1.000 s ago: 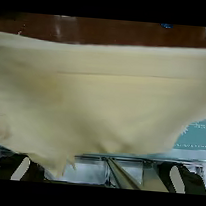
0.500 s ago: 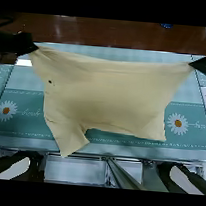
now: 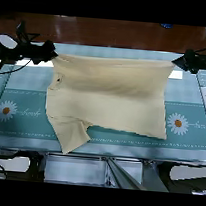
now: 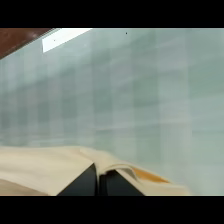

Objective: Fold the shirts.

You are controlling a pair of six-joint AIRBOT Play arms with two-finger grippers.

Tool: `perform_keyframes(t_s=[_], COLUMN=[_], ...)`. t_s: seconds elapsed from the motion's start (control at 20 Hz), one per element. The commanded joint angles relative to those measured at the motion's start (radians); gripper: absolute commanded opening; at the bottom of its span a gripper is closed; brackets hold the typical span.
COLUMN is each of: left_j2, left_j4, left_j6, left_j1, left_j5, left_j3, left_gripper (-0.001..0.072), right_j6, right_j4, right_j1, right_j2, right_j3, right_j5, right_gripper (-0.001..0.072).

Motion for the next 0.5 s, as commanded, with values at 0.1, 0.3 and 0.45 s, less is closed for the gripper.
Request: perform_keyframes(t_s=[0.1,0.3,0.45], left_j2=[-0.043,-0.048,-0.053], left_j4=[-0.026,-0.008,0.126], left_j6=[0.005,0.105,0.099], left_j1=[0.027,0.045,-0.011], left_j5=[-0.153,-0.354,-0.355], left_j3=[0.014,0.042,-0.019], left_gripper=[0.0018,0.0018,0.0018], right_j6=[0.022,0.019,0.023], right_j4=[-0.036,-0.171,-0.246], right_j1=[-0.008,-0.017,-0.006], right_j2=[-0.082,-0.082,-0.082], right_j3=[0.064,0.055,-0.01], right_j5=[0.116,0.274,0.29], right_gripper=[0.002,0.002,0.002])
